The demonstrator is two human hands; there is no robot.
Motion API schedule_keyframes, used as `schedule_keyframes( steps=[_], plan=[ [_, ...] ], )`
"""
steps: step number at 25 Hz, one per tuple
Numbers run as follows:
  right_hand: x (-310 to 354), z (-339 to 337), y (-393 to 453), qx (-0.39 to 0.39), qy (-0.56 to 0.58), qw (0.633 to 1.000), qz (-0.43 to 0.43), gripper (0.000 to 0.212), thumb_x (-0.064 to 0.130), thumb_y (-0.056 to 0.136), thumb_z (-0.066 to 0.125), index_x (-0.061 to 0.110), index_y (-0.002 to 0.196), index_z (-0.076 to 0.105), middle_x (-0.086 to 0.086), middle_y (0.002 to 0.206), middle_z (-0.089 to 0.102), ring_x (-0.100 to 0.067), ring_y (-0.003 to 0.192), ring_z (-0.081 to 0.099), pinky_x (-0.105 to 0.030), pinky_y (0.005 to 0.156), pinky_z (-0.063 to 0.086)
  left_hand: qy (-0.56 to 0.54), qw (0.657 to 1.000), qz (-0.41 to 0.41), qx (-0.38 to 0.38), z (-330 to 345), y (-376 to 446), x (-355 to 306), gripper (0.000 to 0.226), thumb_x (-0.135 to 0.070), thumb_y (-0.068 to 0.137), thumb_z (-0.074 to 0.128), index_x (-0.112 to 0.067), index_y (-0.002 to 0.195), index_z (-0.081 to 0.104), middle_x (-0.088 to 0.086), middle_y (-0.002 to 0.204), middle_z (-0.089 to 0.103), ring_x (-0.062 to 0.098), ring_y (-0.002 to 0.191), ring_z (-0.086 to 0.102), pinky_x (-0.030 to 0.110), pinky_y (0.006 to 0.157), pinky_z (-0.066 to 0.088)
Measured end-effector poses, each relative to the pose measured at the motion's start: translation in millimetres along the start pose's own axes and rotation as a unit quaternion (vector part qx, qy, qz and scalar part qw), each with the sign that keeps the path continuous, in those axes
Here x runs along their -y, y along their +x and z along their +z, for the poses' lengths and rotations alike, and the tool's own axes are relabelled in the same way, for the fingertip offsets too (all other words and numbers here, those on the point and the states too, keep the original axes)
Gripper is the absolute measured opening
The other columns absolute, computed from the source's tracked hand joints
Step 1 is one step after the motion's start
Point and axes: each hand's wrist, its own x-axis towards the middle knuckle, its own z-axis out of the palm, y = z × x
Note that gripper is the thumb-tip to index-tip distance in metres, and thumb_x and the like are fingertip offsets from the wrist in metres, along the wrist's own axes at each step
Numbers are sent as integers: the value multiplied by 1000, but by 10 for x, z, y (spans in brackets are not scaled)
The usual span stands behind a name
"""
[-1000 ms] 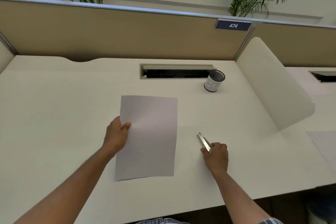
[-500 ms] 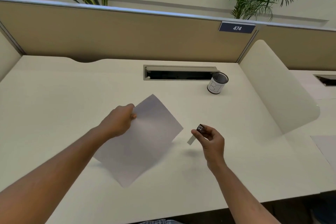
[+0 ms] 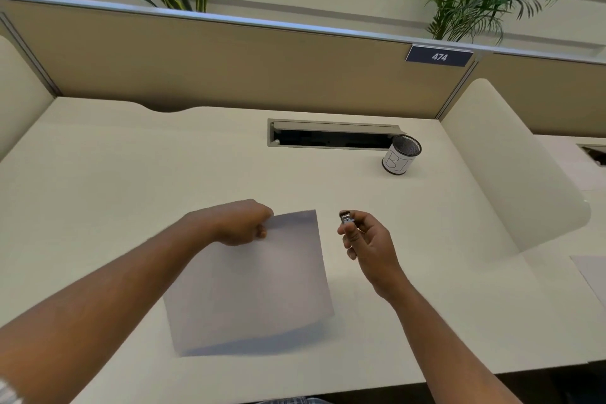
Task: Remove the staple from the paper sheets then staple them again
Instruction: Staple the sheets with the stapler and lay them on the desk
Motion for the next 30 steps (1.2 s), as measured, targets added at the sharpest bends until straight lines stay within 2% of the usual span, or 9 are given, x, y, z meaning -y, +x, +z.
schedule_keyframes(
  steps=[2, 3, 6, 8, 12, 16, 23, 30],
  plan=[
    [22, 3, 25, 44, -123, 991, -33, 32, 40, 92, 71, 21, 117, 67, 7, 99, 70, -2, 80, 63, -21, 73, 50, 13, 1000, 13, 18, -4, 1, -42, 19, -23, 101, 48, -15, 84, 44, -6, 78, 44, 20, 74, 46, 33, 67, 36],
    [30, 0, 38, 60, -197, 977, -55, 31, 40, 92, 71, 22, 118, 66, 10, 101, 70, -2, 87, 65, -22, 79, 51, 19, 999, 17, 24, -2, 6, -58, 18, -22, 101, 48, -15, 85, 44, -6, 78, 44, 21, 76, 47, 33, 68, 37],
    [77, 15, 75, 83, -365, 920, -118, 49, 61, 88, 64, 26, 121, 63, 17, 108, 68, -4, 100, 66, -27, 87, 55, 30, 999, 22, 33, 2, 11, -105, 18, -21, 101, 48, -13, 86, 43, -5, 78, 44, 23, 78, 47, 33, 68, 36],
    [104, 4, 111, 75, -408, 898, -148, 50, 63, 87, 62, 26, 120, 64, 17, 110, 68, -4, 100, 67, -29, 88, 56, 31, 999, 21, 36, 6, 14, -113, 21, -20, 101, 49, -15, 82, 41, -4, 79, 44, 23, 78, 47, 33, 68, 35],
    [152, -29, 176, 79, -438, 878, -178, 46, 63, 85, 64, 29, 116, 65, 16, 108, 69, -6, 97, 69, -33, 85, 58, 29, 999, 16, 35, 15, 15, -105, 24, -19, 100, 49, -16, 79, 39, -4, 78, 43, 24, 78, 47, 34, 68, 37],
    [138, 4, 221, 103, -434, 878, -173, 50, 66, 81, 66, 27, 113, 67, 16, 103, 70, -9, 93, 70, -38, 81, 60, 31, 999, 21, 34, 20, 25, -122, 22, -19, 101, 48, -15, 81, 40, -4, 77, 43, 24, 77, 46, 34, 68, 36],
    [181, 15, 249, 141, -418, 880, -177, 46, 60, 81, 74, 27, 113, 69, 16, 99, 70, -7, 90, 69, -37, 81, 60, 41, 998, 22, 33, 14, 33, -92, 17, -20, 101, 47, -12, 86, 43, -3, 78, 43, 25, 78, 48, 33, 67, 35],
    [199, 61, 250, 155, -430, 872, -175, 44, 60, 81, 73, 28, 111, 68, 16, 98, 70, -6, 89, 67, -36, 80, 59, 41, 998, 21, 37, 37, 69, -113, 15, -20, 100, 48, -11, 88, 46, -1, 80, 45, 26, 78, 49, 35, 68, 38]
  ],
)
